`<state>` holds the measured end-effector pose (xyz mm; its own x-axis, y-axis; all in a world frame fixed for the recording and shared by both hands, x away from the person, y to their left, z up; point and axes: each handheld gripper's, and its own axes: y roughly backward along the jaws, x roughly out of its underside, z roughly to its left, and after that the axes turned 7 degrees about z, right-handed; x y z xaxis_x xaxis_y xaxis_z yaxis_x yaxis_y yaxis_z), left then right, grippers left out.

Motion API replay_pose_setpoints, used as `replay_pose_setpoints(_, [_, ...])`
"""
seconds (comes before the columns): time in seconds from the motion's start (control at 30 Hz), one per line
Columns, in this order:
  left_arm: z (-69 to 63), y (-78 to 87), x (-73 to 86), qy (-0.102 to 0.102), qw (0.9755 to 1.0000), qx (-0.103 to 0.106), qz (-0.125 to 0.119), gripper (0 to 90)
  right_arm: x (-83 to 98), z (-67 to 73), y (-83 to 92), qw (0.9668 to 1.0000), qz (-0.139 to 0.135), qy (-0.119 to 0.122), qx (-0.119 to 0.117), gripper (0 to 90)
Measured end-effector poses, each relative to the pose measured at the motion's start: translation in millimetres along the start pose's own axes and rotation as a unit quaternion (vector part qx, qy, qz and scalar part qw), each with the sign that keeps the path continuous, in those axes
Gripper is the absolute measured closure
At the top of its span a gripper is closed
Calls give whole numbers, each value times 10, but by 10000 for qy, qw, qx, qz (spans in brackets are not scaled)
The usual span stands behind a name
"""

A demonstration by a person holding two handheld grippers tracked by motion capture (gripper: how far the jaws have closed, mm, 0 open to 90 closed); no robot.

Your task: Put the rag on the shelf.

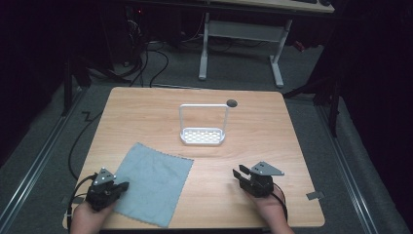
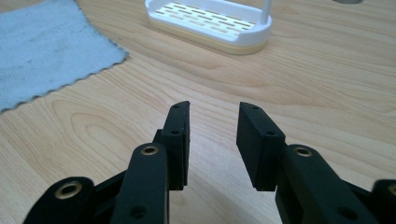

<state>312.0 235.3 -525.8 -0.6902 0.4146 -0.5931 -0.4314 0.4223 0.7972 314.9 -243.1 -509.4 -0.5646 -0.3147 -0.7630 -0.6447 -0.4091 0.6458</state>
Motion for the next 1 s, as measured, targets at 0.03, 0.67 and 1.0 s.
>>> replay_pose_setpoints(0.03, [-43,-7,-1,-49,10000,43,3,900,-8,4,-13,10000,-4,21,-13,653])
replay_pose_setpoints(0.67, [-241,12,-64,-185,9993,244,-225,737,-77,383,-166,9973,142,485,-528,722])
replay_pose_setpoints(1.0, [-130,-34,16,39,9999,13,-159,803,-231,1040,-601,9785,757,1476,-1222,900])
